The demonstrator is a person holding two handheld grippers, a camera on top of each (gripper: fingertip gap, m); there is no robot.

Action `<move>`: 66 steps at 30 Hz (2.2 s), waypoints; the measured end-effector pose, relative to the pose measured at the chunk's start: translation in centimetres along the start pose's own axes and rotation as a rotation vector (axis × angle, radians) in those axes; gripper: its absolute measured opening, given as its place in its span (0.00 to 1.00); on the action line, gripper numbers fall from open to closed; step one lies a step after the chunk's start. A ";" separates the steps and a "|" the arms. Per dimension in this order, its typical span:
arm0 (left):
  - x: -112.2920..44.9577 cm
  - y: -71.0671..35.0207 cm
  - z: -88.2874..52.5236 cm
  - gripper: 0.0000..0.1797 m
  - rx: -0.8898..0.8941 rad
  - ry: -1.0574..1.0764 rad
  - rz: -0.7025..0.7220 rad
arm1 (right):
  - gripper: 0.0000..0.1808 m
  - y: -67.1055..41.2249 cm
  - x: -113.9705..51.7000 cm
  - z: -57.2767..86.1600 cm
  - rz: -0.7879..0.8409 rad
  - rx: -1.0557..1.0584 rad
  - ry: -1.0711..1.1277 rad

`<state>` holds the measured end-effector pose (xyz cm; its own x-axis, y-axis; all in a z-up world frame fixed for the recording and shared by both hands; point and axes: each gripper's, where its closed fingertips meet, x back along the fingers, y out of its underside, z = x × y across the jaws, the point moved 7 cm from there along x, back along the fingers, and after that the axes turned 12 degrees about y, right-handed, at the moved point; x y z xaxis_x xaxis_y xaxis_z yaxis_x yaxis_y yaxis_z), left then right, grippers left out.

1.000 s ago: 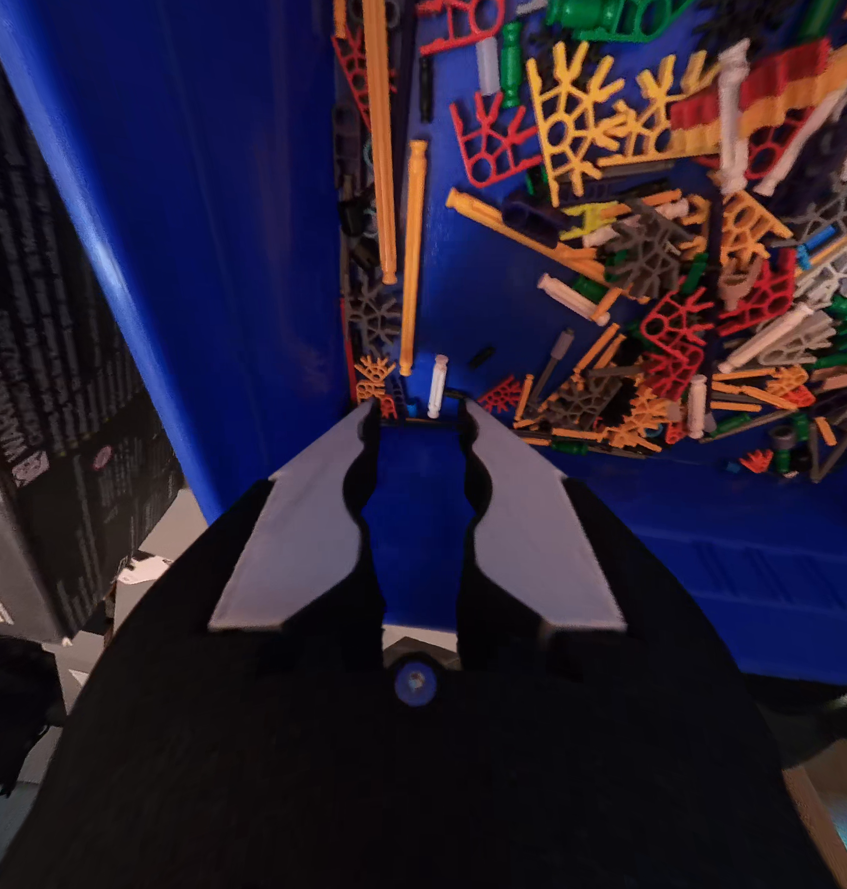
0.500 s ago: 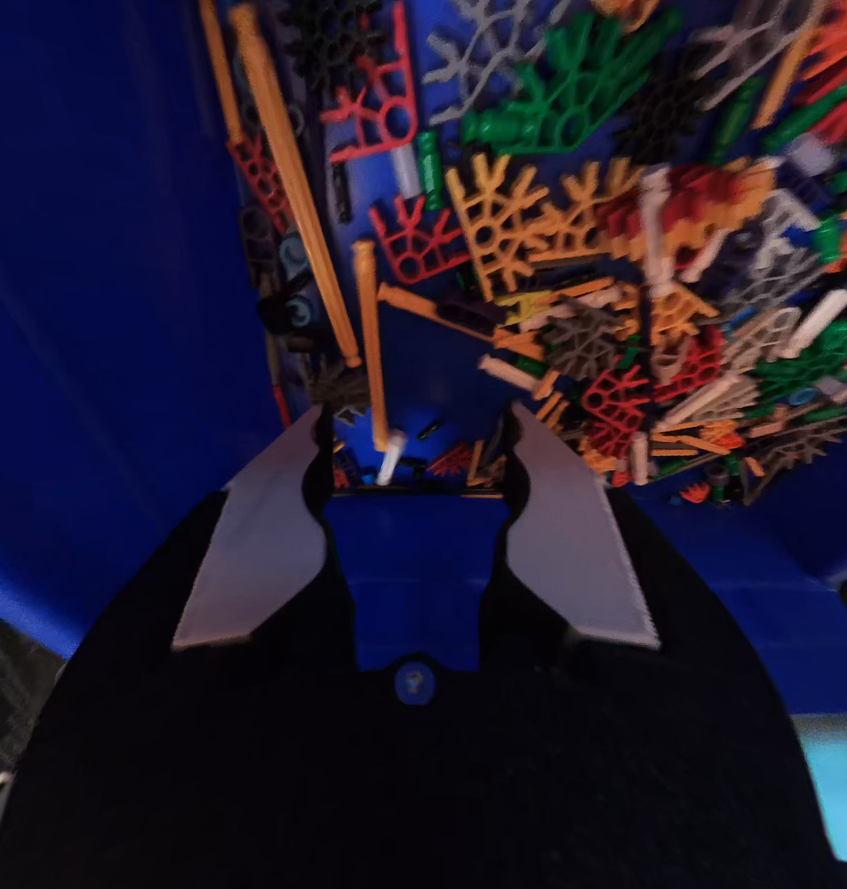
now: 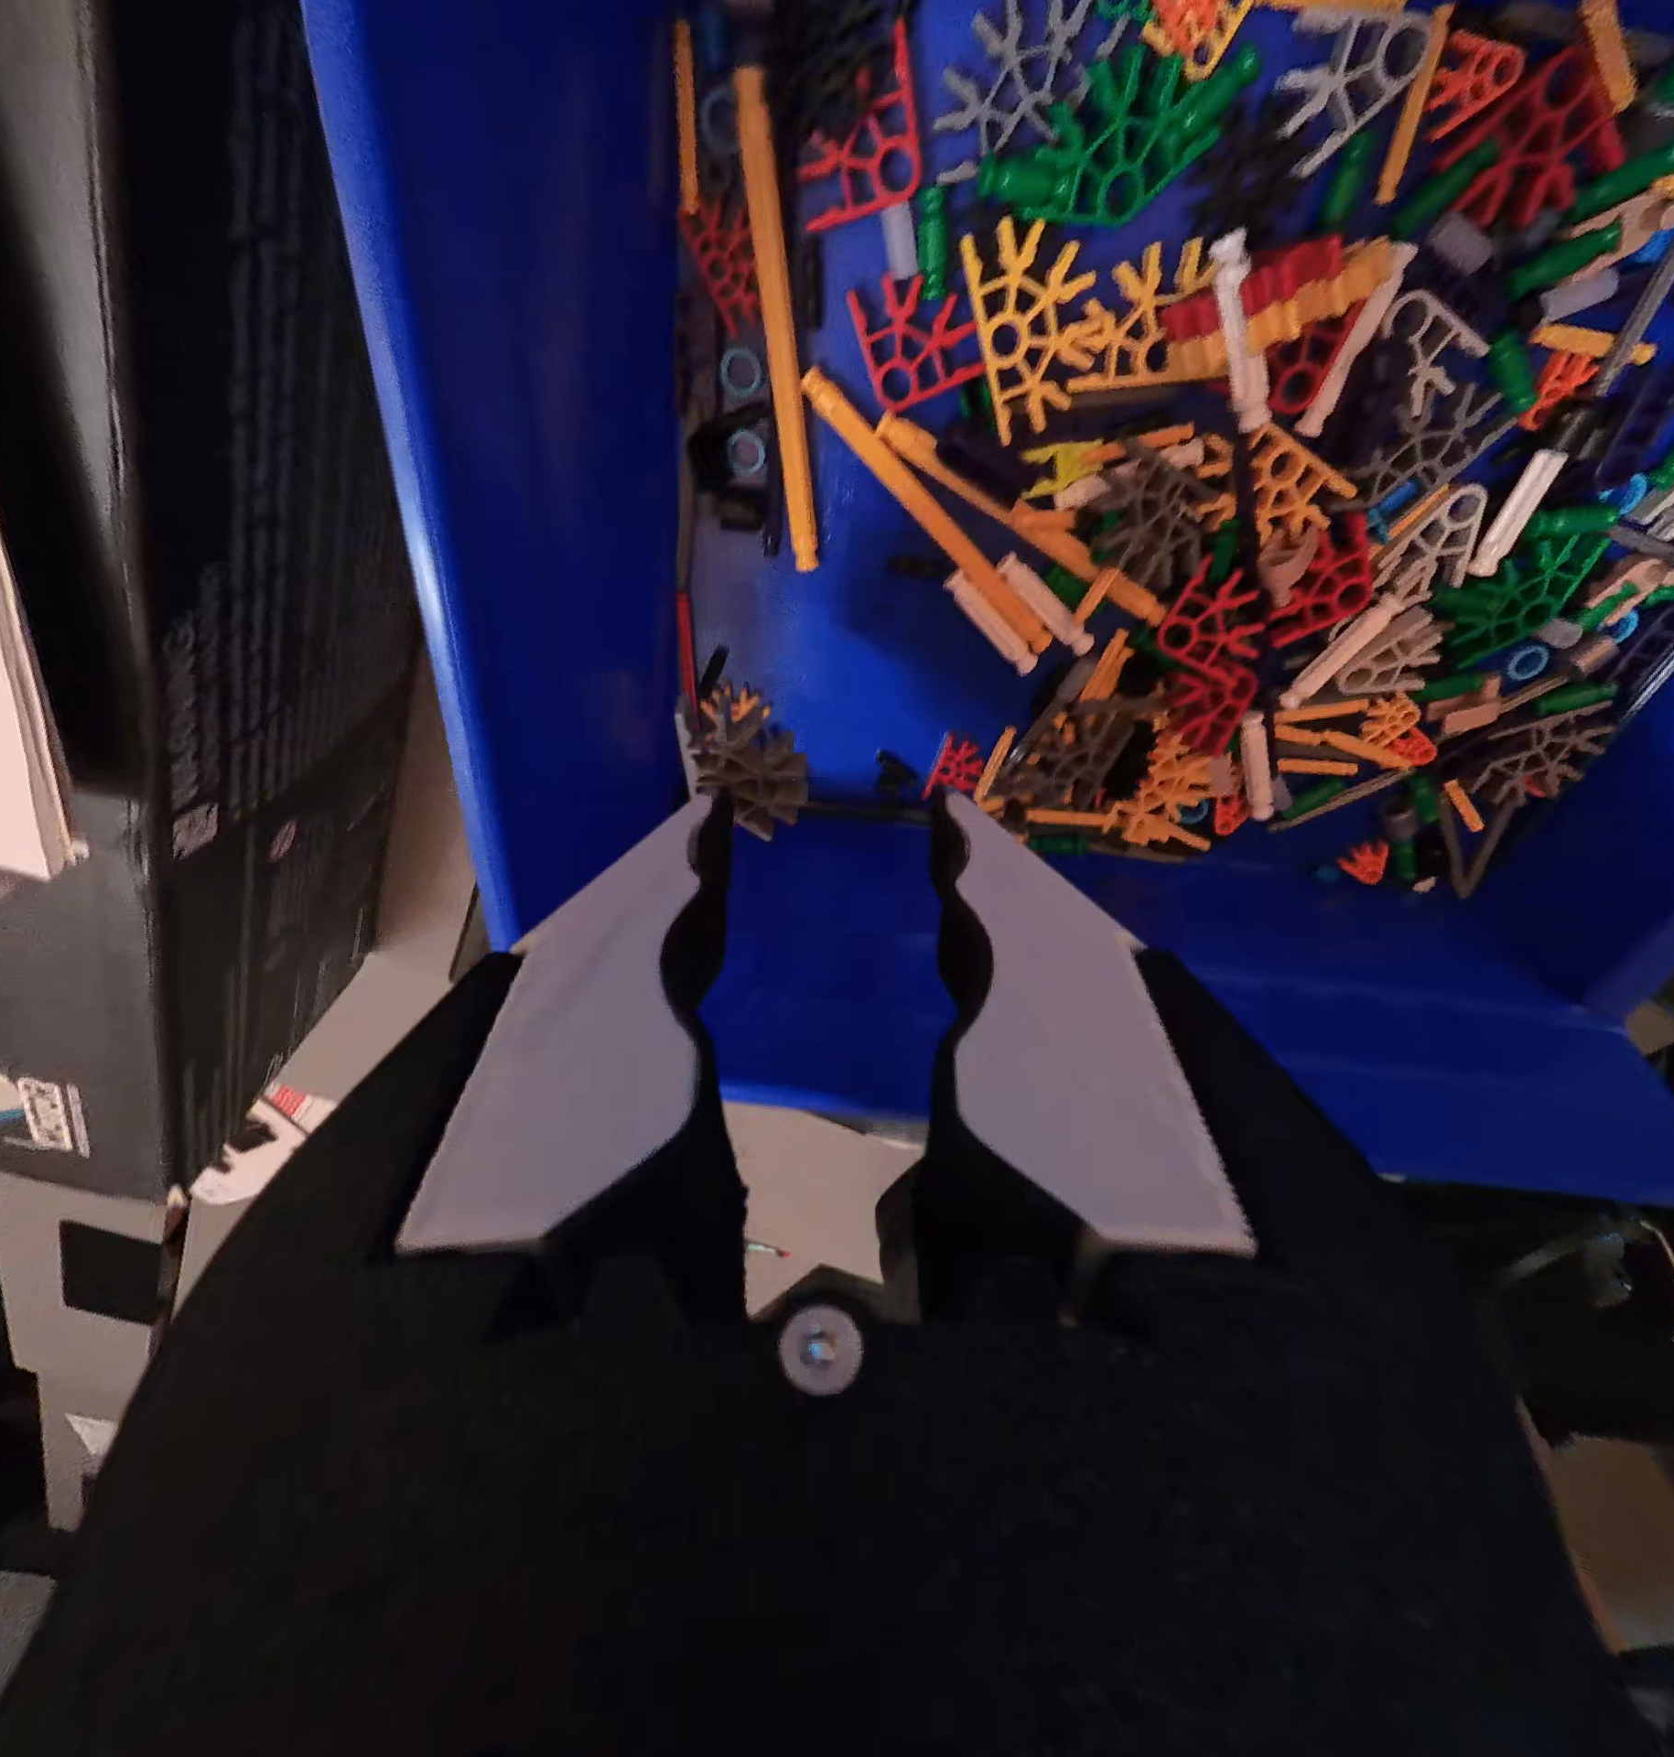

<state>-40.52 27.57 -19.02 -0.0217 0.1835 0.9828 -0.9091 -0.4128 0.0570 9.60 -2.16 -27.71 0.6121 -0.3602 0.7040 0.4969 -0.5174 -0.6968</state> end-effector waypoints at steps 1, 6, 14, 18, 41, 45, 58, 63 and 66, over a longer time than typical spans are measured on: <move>0.0 0.3 0.0 0.22 0.001 0.000 -0.015 | 0.06 0.0 0.0 0.0 0.000 0.000 0.000; -1.1 1.0 1.0 0.14 -0.023 0.056 -0.053 | 0.05 0.0 0.0 0.0 -0.001 0.000 -0.005; -2.1 0.7 2.0 0.08 -0.094 0.088 -0.032 | 0.05 0.0 0.0 0.0 -0.001 0.002 -0.002; -1.6 0.5 2.3 0.08 -0.096 0.101 0.025 | 0.05 0.1 0.0 -0.1 0.000 0.004 0.001; -4.1 -8.3 8.1 0.25 -0.450 0.096 -0.004 | 0.05 0.0 -0.1 0.0 0.005 0.005 -0.002; -3.3 -9.6 8.0 0.25 -0.492 0.033 -0.009 | 0.05 0.0 -0.1 0.0 0.011 0.006 0.002; 0.2 -9.1 7.5 0.29 -0.445 -0.012 0.174 | 0.05 -0.2 0.2 0.1 0.041 -0.009 -0.007; 0.3 -7.2 8.4 0.20 -0.419 0.055 0.300 | 0.06 -1.0 2.1 0.2 0.129 -0.006 0.038; 0.7 -5.9 9.6 0.22 -0.402 0.127 0.360 | 0.06 -4.6 3.6 -0.9 0.165 0.046 0.041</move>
<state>-31.16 21.51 -17.01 -0.3882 0.2101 0.8973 -0.9215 -0.1010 -0.3750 8.95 -1.80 -21.79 0.6626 -0.4691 0.5839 0.4200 -0.4128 -0.8082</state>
